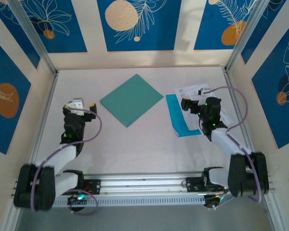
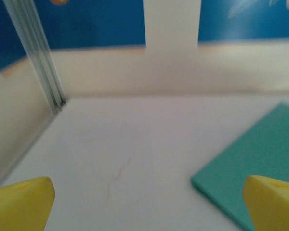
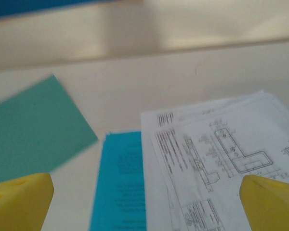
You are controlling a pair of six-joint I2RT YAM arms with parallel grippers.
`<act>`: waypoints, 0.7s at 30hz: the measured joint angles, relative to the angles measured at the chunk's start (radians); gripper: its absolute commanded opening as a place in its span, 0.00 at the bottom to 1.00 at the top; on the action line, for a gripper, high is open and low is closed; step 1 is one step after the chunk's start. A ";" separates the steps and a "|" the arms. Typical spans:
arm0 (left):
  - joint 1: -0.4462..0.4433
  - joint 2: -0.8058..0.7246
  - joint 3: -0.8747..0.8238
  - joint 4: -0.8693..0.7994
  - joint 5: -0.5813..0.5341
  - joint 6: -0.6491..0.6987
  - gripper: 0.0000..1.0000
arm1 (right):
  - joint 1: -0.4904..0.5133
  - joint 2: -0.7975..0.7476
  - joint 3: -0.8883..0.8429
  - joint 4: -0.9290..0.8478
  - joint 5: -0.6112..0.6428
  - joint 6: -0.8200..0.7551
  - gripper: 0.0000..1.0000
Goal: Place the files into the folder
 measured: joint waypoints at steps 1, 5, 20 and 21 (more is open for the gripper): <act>-0.002 -0.053 0.037 -0.085 -0.007 -0.053 1.00 | -0.002 -0.045 0.045 -0.081 0.008 0.079 0.99; -0.004 -0.169 0.229 -0.415 0.056 -0.297 1.00 | -0.074 -0.138 0.182 -0.337 -0.053 0.392 0.94; -0.227 0.639 0.868 -1.026 0.400 -0.476 0.54 | 0.321 0.002 0.382 -0.864 -0.121 0.621 0.59; -0.242 0.705 0.936 -1.054 0.391 -0.462 0.52 | 0.335 0.002 0.382 -0.875 -0.121 0.627 0.58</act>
